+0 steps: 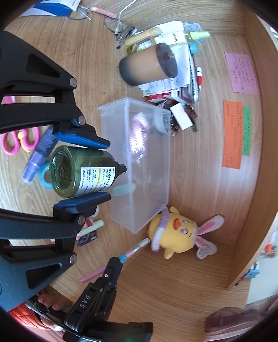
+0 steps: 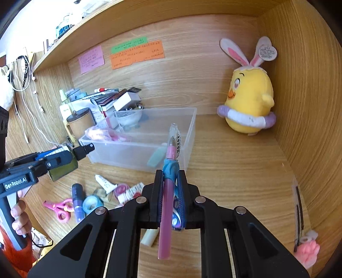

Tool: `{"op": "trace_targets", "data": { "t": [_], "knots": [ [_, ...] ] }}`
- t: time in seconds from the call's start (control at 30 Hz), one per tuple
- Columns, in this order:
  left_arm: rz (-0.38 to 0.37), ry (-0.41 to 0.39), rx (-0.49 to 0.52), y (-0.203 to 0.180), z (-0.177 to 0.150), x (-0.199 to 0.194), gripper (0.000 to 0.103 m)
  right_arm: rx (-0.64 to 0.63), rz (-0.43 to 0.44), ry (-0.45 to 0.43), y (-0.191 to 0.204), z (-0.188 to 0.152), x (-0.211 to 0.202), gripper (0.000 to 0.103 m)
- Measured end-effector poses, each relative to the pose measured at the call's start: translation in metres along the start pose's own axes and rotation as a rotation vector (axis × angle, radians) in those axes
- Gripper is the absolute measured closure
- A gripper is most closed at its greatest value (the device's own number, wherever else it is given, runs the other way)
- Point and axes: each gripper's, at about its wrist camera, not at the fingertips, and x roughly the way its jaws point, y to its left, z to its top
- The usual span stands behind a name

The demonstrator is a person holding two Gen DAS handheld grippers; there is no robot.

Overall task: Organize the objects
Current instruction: 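Lift the green bottle with the left tool while the right tool carries the pen into the box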

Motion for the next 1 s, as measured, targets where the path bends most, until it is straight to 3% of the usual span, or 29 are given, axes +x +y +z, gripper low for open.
{"op": "trace_targets", "data": {
  "t": [0.3,0.6,1.0],
  "knots": [
    [-0.004,-0.014,0.032,-0.001,0.036,0.020,0.062,-0.044,0.046,0.010,0.014,0.034,0.028,0.092],
    [-0.070,0.107,0.032,-0.005,0.061,0.072,0.062,-0.068,0.064,0.080,0.017,0.064,0.071,0.092],
    [-0.052,0.194,0.075,-0.012,0.067,0.112,0.062,-0.069,0.062,0.202,0.014,0.067,0.120,0.091]
  ]
}}
